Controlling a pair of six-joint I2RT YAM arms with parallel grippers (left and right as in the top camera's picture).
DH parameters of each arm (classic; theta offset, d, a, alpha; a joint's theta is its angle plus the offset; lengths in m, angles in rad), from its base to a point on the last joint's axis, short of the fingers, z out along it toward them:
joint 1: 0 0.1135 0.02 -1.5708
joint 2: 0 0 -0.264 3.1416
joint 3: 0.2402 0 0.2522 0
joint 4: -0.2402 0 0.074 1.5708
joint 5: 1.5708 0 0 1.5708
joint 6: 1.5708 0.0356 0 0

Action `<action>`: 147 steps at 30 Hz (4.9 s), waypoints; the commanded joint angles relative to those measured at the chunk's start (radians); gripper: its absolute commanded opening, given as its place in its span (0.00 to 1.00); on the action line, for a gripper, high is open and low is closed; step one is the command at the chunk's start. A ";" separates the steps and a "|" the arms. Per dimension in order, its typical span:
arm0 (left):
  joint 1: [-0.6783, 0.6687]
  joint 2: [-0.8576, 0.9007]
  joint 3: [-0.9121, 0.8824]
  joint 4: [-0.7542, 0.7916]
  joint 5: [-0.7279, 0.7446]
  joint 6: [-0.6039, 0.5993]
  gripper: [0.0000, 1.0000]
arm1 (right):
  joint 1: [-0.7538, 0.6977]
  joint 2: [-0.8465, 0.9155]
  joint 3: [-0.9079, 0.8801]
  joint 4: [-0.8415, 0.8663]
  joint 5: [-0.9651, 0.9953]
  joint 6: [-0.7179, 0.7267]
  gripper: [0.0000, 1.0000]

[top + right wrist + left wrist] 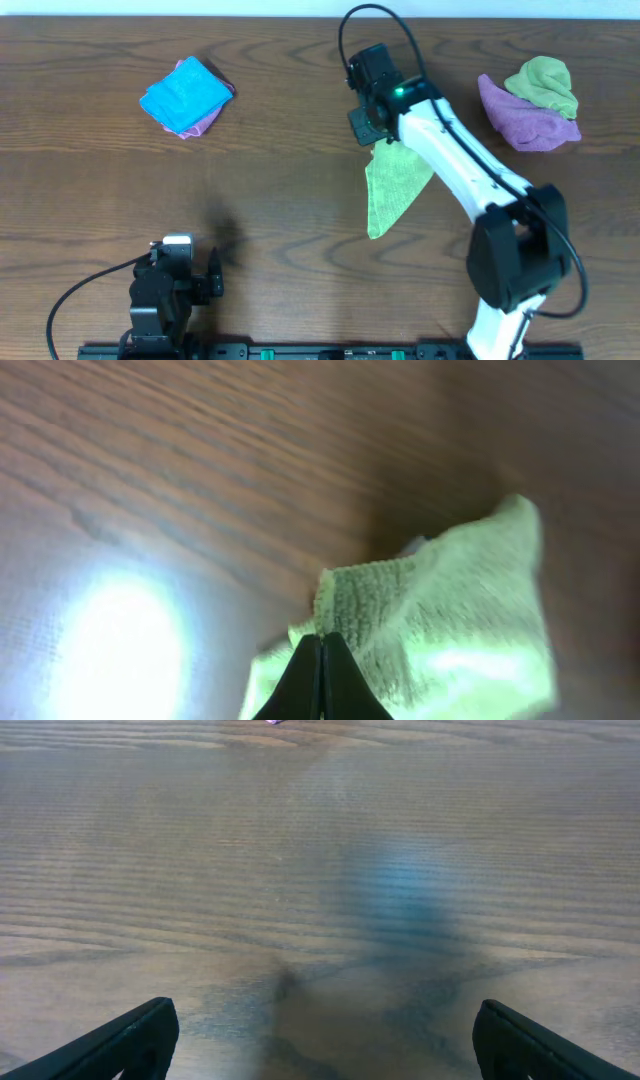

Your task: Fold the cloth

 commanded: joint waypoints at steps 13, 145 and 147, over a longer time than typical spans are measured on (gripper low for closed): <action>-0.003 -0.007 -0.013 -0.005 -0.007 0.006 0.95 | -0.156 -0.142 -0.001 -0.363 0.128 0.257 0.01; -0.003 -0.007 -0.013 -0.005 -0.007 0.006 0.95 | -0.646 -0.309 -0.518 0.329 0.178 0.140 0.51; -0.003 -0.007 -0.013 -0.005 -0.007 0.006 0.95 | -0.652 -0.311 -0.518 0.317 0.172 0.140 0.50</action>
